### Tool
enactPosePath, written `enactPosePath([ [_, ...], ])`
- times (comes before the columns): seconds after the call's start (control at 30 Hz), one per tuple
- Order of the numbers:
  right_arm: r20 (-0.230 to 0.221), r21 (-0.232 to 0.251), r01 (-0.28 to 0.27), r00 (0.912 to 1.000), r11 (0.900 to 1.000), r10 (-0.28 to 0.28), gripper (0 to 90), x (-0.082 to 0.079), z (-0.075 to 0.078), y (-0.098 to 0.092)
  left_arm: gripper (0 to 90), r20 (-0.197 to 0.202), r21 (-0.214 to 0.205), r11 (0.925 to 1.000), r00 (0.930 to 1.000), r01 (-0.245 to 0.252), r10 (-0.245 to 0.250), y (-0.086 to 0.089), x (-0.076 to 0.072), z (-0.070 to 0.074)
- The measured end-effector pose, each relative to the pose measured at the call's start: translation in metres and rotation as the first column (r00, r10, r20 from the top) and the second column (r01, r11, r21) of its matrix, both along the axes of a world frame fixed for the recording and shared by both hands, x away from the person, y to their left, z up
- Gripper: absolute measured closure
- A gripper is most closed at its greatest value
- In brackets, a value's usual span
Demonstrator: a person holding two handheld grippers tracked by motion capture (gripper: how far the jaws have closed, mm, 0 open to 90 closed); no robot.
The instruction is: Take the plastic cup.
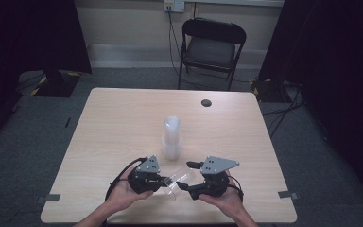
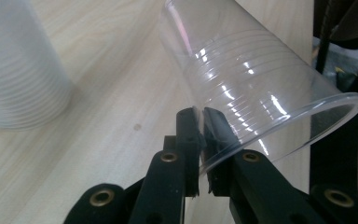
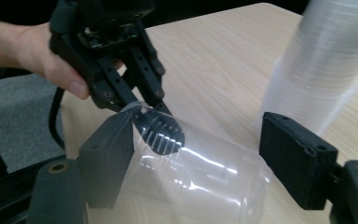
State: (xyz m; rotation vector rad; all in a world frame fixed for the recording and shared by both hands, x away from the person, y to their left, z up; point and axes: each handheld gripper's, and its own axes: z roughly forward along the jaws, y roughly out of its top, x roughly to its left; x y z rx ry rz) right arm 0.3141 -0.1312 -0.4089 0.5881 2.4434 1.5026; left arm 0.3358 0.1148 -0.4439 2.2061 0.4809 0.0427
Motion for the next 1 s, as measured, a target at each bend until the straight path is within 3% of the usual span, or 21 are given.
enactPosePath([
  [0.23,0.006,-0.081,-0.076,0.9970,0.9938,0.077,21.5,-0.004,-0.004,0.009,86.1,-0.027,0.023,0.9992,0.9991,0.034,-0.033,-0.003,0.000,-0.003],
  [0.6,0.020,-0.174,-0.128,0.9909,0.9765,0.133,14.8,-0.004,-0.015,0.014,86.3,-0.049,0.028,0.9987,0.9980,0.042,-0.041,-0.003,0.001,-0.003],
  [1.0,0.073,-0.261,-0.150,0.9820,0.9537,0.174,12.5,-0.008,-0.019,0.021,86.5,-0.118,-0.019,0.9998,0.9930,0.006,-0.008,0.004,0.009,-0.005],
])
